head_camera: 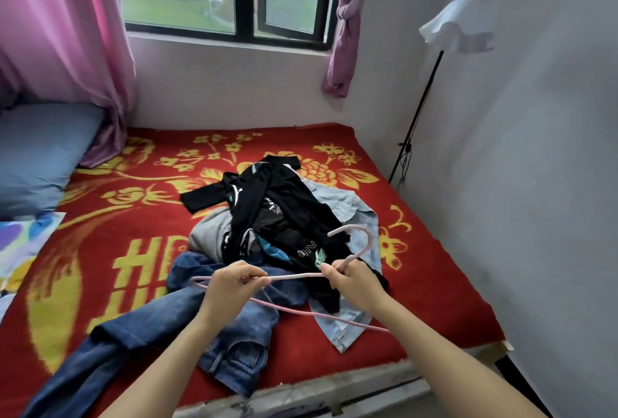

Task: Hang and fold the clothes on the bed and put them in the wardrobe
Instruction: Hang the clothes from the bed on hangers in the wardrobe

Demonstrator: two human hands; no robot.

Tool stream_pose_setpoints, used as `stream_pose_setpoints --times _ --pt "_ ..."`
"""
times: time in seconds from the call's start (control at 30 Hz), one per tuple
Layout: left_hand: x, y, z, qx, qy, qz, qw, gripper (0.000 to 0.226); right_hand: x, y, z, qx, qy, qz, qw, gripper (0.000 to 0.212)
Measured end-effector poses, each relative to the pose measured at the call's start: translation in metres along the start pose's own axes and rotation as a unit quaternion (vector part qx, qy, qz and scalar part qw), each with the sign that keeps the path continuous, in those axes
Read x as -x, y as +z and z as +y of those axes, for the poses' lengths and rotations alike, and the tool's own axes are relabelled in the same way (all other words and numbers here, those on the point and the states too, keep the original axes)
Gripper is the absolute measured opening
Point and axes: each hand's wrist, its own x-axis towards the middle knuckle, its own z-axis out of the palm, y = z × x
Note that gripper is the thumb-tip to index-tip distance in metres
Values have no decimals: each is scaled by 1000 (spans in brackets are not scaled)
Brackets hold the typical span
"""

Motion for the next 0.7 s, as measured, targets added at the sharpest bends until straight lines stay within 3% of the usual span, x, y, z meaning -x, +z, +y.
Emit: stream_pose_setpoints --times 0.4,0.47,0.57,0.7 --pt "-64 54 -23 -50 -116 40 991 24 -118 -18 47 -28 -13 -120 992 41" --pt "-63 54 -28 -111 -116 45 986 10 -126 -9 50 -29 -20 -161 986 38" --pt "-62 59 -40 -269 -126 84 951 14 -137 6 54 -83 -18 -224 971 28" --pt "-73 56 -67 -258 -224 70 937 27 -158 17 58 -120 43 -235 964 30"
